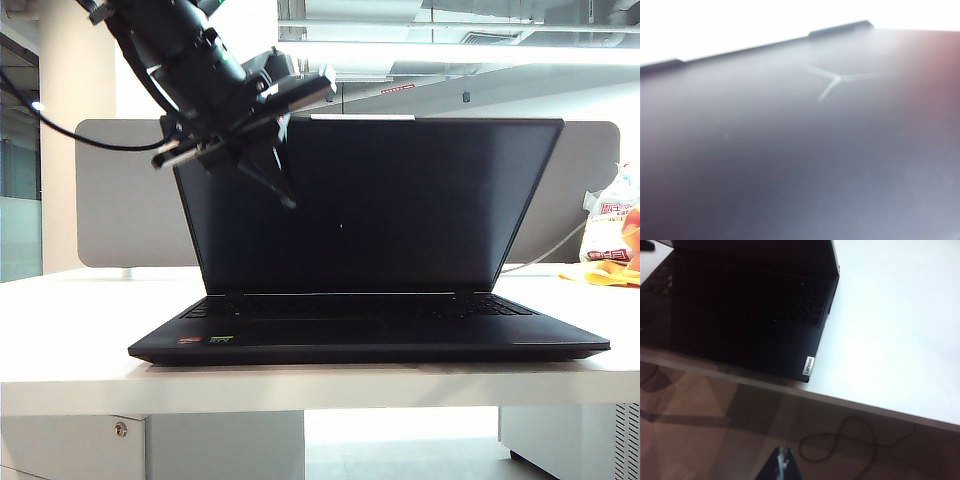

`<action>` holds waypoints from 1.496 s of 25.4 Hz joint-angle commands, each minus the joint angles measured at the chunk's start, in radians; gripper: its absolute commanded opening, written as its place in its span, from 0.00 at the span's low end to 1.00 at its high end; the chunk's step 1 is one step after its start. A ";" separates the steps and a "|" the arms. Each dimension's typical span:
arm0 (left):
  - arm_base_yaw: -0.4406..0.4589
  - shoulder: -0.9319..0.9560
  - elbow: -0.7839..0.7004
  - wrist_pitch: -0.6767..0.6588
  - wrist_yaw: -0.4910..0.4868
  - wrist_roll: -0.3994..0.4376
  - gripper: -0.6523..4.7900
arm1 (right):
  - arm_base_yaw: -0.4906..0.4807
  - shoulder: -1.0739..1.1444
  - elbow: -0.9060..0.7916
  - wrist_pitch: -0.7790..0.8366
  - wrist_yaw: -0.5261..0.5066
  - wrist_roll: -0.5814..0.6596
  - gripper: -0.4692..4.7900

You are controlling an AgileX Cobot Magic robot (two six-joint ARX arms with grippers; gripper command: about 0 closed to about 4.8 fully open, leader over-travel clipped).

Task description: Open the lid of the laptop and use the keypad to enter the password "123".

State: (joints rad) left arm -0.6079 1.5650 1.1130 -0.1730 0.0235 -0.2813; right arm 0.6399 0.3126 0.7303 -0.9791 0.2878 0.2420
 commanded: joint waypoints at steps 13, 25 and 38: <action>0.089 0.169 0.336 0.004 -0.002 0.125 0.11 | 0.001 0.002 0.002 -0.003 0.006 0.003 0.08; 0.169 0.335 0.577 -0.009 0.008 0.151 0.11 | 0.001 0.008 0.002 -0.005 0.006 0.018 0.08; 0.143 0.147 0.585 -0.406 0.201 0.235 0.11 | 0.000 0.372 0.002 0.273 -0.031 -0.065 0.08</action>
State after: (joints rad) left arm -0.4522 1.7351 1.7088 -0.5362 0.2016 -0.0742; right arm 0.6395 0.6365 0.7296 -0.8200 0.2684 0.1955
